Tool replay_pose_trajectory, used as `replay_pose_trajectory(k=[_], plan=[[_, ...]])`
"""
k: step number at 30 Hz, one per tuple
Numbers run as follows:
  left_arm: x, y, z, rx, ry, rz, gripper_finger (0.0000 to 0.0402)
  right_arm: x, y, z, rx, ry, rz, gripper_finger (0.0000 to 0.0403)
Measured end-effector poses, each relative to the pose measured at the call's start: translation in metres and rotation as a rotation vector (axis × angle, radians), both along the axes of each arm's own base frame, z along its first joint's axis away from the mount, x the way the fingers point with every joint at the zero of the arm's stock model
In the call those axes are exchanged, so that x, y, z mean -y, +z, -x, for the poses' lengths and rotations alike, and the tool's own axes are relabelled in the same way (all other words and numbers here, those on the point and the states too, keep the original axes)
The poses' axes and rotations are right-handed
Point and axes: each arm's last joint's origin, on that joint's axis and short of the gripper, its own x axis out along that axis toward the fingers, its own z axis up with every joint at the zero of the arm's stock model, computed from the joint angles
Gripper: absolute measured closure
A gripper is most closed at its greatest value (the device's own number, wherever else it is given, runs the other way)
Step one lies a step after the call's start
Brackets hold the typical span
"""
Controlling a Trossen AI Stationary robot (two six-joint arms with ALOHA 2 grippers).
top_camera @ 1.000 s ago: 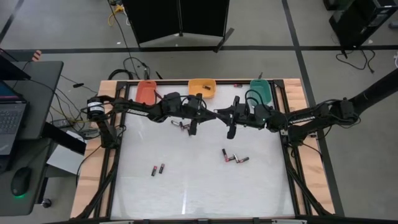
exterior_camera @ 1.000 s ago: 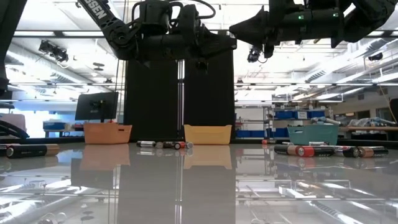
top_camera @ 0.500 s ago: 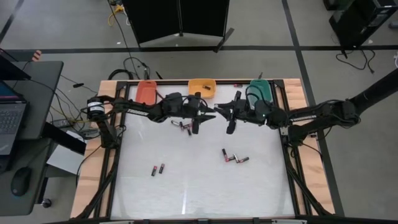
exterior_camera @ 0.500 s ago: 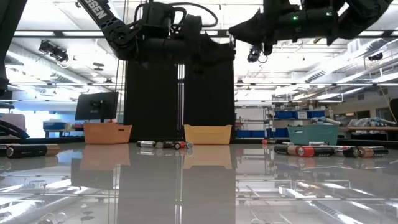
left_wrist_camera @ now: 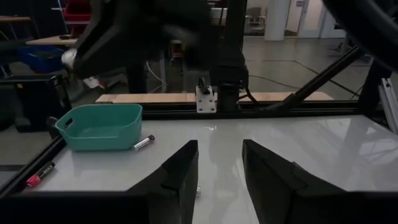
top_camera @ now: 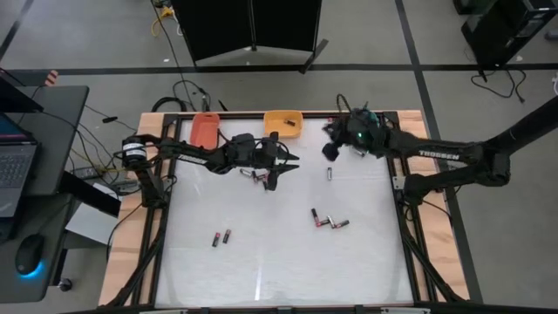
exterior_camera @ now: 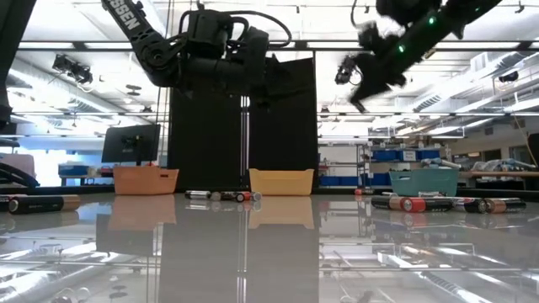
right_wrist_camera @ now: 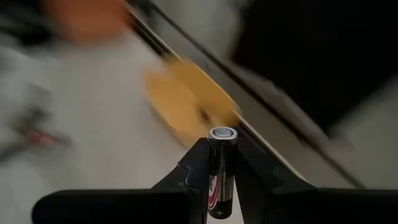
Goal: Sort batteries
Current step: Put the black battery into the green bin
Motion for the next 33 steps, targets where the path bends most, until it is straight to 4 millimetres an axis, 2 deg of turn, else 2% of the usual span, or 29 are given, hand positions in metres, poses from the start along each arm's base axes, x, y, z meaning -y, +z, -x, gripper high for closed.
replay_pose_trajectory(k=[6,14,26,33], plan=[[0.002,0.006,0.009,0.022,0.01,-0.052,0.0268,0.041,-0.025,0.032,-0.142,-0.3,-0.168,0.0343],[0.007,0.018,0.033,0.046,0.039,-0.066,0.0268,0.084,-0.062,0.05,-0.221,-0.514,-0.31,0.0343],[0.011,0.009,0.056,0.035,0.097,-0.063,0.0268,0.112,-0.109,0.056,-0.323,-0.604,-0.454,0.0334],[0.011,0.009,0.057,0.035,0.106,-0.063,0.0268,0.116,-0.111,0.056,-0.313,-0.621,-0.467,0.0336]])
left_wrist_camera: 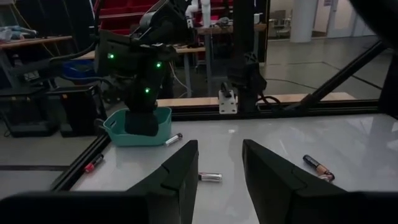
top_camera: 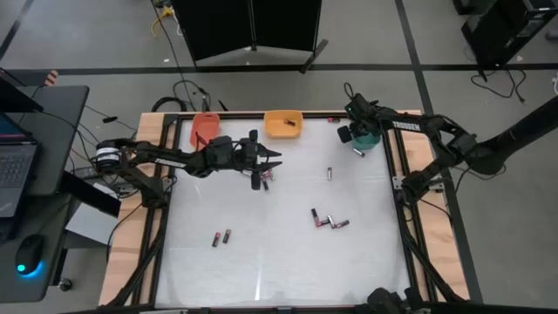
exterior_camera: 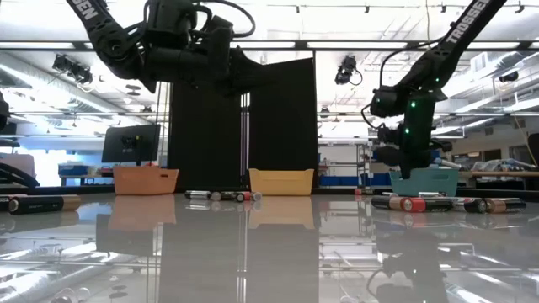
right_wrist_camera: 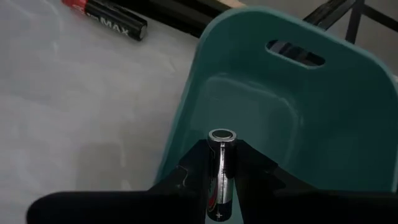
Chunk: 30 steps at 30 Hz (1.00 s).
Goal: Sort batteries
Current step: Put the black battery into the green bin, then put the red battery into the orange bin
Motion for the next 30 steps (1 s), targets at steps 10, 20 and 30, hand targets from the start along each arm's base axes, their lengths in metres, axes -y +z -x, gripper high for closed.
replay_pose_trajectory(k=[10,20,30], plan=[[0.0,0.0,0.0,-0.001,0.0,0.001,0.0268,0.002,0.0,-0.003,0.019,0.002,-0.025,0.0312],[0.0,-0.001,0.0,-0.006,-0.001,0.001,0.0268,0.0,0.001,-0.001,0.007,0.003,-0.039,0.0308],[0.0,-0.001,0.0,-0.008,-0.005,0.0,0.0268,0.01,0.07,-0.031,-0.018,0.26,0.11,0.0306]])
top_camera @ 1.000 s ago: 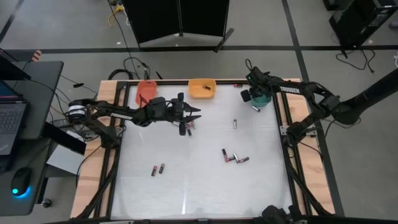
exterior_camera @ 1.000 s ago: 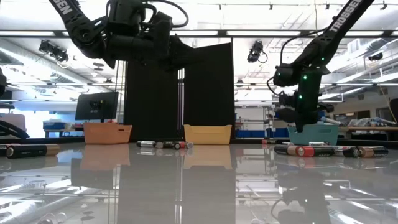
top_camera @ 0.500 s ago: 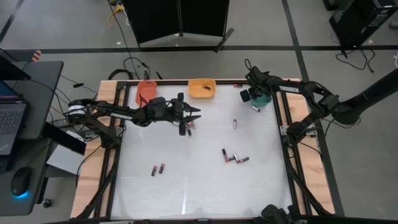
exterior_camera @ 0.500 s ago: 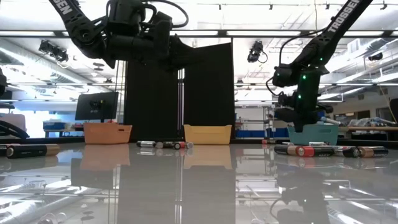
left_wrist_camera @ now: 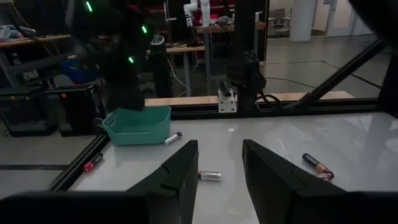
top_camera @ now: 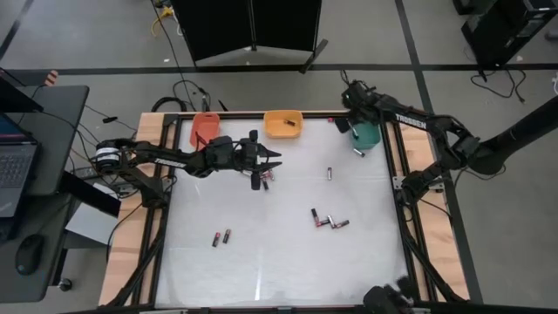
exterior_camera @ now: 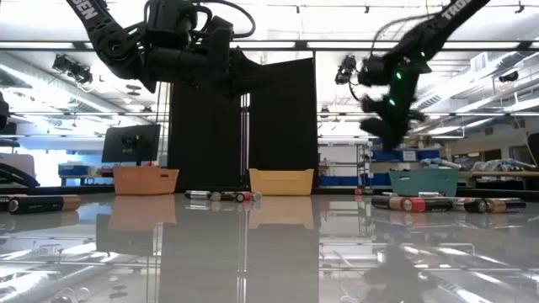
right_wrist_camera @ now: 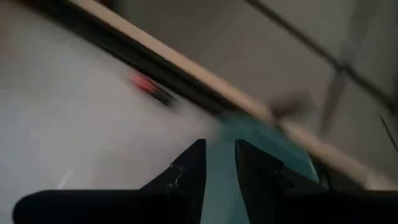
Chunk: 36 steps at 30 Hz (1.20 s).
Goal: Sort batteries
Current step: Put the red battery into the orange bin
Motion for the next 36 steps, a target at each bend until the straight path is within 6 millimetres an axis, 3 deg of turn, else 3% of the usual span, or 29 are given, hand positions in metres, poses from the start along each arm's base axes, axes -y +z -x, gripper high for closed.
replay_pose_trajectory(k=[4,8,12,17,22,36], plan=[[0.001,0.0,0.0,-0.002,-0.021,0.0,0.0268,0.003,0.011,-0.018,0.116,0.384,0.016,0.0308],[0.002,-0.001,0.0,-0.005,-0.066,0.006,0.0269,0.008,0.01,-0.014,0.105,0.541,0.028,0.0316],[0.002,-0.001,0.0,-0.006,-0.075,0.006,0.0269,0.016,-0.008,-0.01,0.039,0.57,-0.033,0.0319],[0.002,-0.001,0.0,-0.005,-0.076,0.006,0.0269,0.026,-0.039,-0.016,-0.037,0.596,-0.113,0.0307],[0.002,-0.001,0.0,-0.008,-0.076,0.007,0.0269,0.04,-0.057,-0.024,-0.113,0.579,-0.14,0.0285],[0.002,-0.004,0.0,-0.035,-0.077,0.015,0.0269,0.061,-0.079,-0.024,-0.249,0.541,-0.182,0.0275]])
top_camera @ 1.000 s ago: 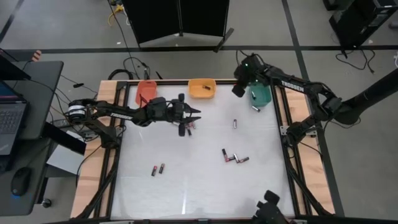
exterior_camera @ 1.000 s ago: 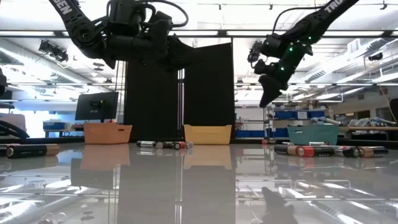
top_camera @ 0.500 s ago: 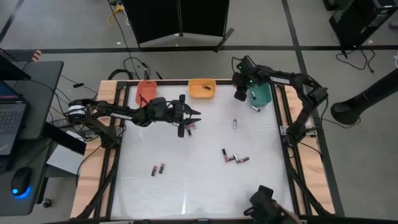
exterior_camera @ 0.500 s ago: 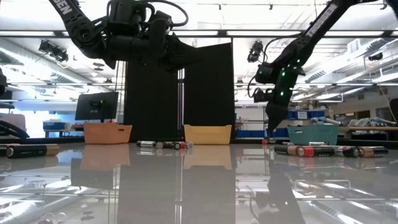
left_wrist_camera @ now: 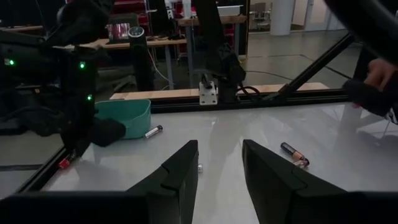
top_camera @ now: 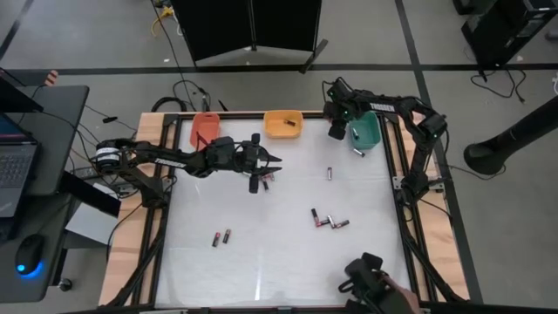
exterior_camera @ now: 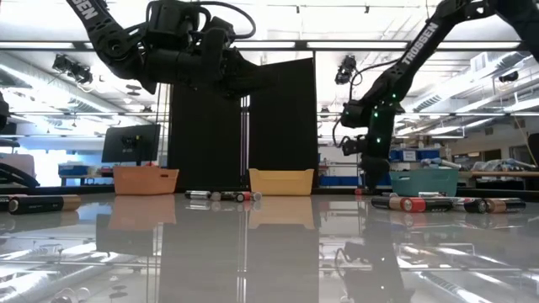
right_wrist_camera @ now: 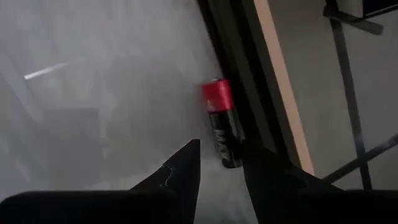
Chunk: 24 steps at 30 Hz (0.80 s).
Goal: Sort batteries
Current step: Put the red battery into the orange bin
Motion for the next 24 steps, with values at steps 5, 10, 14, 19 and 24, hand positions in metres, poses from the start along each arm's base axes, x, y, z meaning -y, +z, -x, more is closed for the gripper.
replay_pose_trajectory(k=[5,10,14,19,24], plan=[[0.0,-0.0012,0.0001,-0.012,0.0,0.003,0.0269,0.0034,-0.0078,0.0031,-0.002,-0.014,-0.039,0.0275],[0.0,-0.0012,0.0,-0.013,0.0,0.002,0.0269,0.0021,-0.008,0.0029,0.017,-0.008,-0.06,0.029],[0.0,-0.0012,0.0001,-0.012,0.0,0.003,0.0269,0.0011,-0.0083,0.0028,0.042,-0.01,-0.089,0.0328],[0.0,-0.0012,0.0001,-0.012,0.0,0.003,0.0269,-0.0013,-0.0089,0.0019,0.076,-0.006,-0.132,0.0346],[0.0,-0.0003,0.0,-0.003,0.0,0.001,0.0269,-0.006,-0.0034,0.0032,0.095,-0.003,-0.161,0.0346]])
